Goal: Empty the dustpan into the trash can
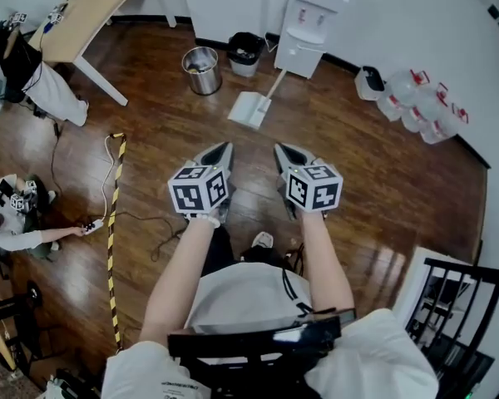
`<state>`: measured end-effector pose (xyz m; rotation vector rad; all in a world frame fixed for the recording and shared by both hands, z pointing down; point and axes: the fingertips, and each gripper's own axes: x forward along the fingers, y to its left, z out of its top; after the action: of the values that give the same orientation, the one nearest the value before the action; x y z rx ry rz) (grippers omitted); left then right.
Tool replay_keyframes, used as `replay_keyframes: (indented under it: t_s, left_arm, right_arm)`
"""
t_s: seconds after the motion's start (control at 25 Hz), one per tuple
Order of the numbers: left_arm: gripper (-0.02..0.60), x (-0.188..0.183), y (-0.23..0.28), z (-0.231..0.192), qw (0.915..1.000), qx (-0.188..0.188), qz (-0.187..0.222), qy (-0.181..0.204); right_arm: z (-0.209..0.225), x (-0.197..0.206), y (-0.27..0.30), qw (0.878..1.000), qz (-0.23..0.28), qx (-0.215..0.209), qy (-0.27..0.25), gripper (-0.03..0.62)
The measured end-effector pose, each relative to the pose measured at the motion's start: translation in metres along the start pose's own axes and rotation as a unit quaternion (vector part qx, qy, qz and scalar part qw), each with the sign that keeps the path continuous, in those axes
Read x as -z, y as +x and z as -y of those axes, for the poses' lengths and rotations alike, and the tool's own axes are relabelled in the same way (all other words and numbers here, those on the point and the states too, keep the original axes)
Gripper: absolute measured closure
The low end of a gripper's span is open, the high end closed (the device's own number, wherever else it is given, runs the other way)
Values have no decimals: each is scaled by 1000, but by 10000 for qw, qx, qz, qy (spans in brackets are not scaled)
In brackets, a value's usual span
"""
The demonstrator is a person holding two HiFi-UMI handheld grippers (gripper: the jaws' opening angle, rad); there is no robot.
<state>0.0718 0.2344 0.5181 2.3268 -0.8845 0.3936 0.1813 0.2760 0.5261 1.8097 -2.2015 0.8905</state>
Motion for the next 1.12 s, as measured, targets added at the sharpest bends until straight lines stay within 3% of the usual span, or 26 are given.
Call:
replay_keyframes:
  t_s: [0.28, 0.64, 1.12]
  left_arm:
    - [592, 0, -12, 7, 9998, 175, -10, 127]
    - [592, -22, -32, -20, 9991, 342, -58, 251]
    - [592, -40, -36, -47, 9982, 570, -99, 175]
  right_arm:
    - [-24, -6, 5, 9995, 21, 256, -177, 595]
    - [-71, -18, 25, 9992, 70, 361, -183, 595]
    - [-87, -23, 41, 9980, 105, 617, -79, 595]
